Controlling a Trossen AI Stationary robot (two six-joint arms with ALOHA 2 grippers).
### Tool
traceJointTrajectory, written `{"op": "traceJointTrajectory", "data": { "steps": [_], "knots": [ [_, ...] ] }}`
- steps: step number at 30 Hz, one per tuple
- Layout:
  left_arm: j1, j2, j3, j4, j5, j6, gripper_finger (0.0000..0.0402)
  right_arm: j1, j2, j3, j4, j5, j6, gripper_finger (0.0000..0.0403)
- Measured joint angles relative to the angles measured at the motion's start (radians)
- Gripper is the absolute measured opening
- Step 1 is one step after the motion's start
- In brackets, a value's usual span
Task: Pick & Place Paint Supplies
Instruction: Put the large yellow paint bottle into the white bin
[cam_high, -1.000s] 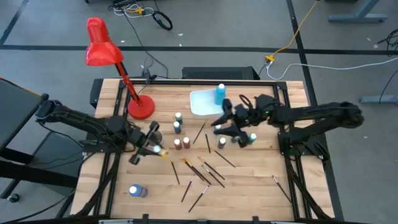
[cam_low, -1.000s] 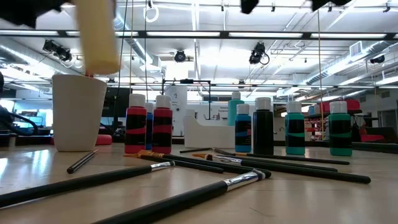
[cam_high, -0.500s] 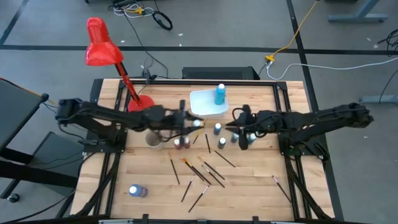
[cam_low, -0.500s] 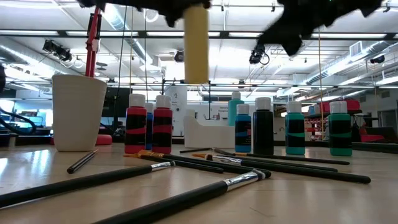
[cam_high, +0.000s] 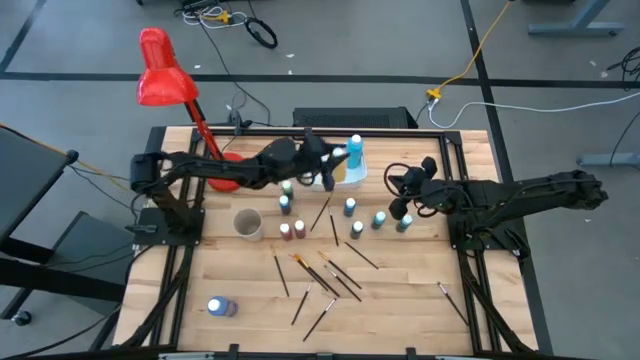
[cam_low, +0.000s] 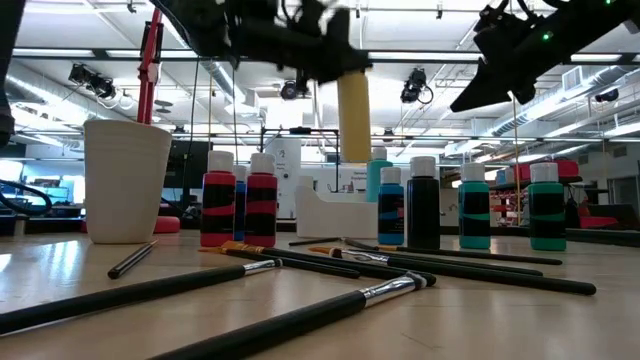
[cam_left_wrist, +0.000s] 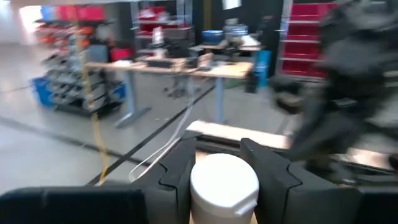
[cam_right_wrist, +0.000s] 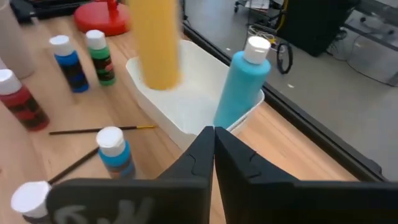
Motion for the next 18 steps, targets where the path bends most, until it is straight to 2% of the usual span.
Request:
{"op": "traceJointTrajectory", "data": {
  "steps": [7, 18],
  "knots": [
    [0.062, 0.151, 0.001, 0.199, -0.050, -0.011, 0.0127, 0.000, 0.001, 0.000, -0.003, -0.002, -0.004, 0.0019],
    [0.100, 0.275, -0.001, 0.250, -0.133, 0.056, 0.0128, 0.000, 0.001, 0.000, -0.001, -0.001, -0.009, 0.0009]
  ]
}}
